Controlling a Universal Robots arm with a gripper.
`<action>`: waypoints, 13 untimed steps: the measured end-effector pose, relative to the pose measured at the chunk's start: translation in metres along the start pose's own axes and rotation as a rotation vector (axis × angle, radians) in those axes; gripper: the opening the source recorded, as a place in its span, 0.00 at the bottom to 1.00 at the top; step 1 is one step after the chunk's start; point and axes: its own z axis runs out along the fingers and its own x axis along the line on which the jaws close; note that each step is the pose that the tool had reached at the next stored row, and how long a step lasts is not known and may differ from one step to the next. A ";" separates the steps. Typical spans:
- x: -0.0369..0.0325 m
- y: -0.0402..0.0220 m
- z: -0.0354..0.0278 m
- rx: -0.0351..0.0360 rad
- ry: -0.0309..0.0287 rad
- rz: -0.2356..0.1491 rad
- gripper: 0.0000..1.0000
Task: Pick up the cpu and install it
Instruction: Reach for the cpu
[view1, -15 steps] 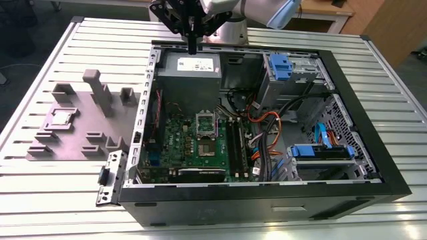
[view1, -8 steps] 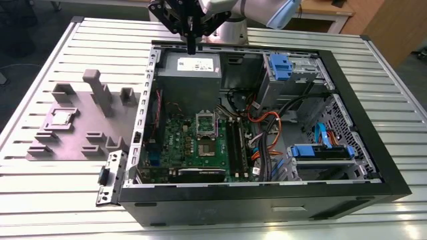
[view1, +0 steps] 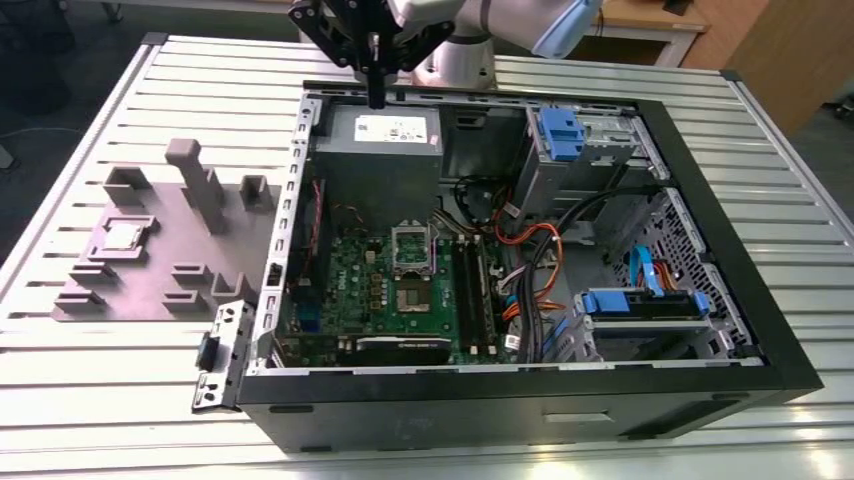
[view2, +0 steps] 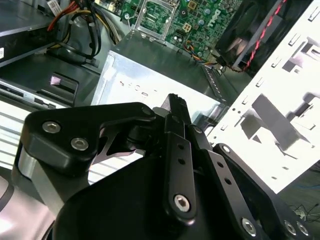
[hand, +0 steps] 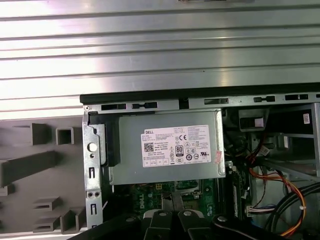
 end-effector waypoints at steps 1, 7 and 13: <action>0.0014 -0.0001 0.0000 0.0000 0.0000 0.000 0.11; 0.0045 -0.0003 -0.0002 0.0001 0.0001 0.000 0.11; 0.0069 -0.0005 -0.0002 0.0000 0.0000 0.000 0.11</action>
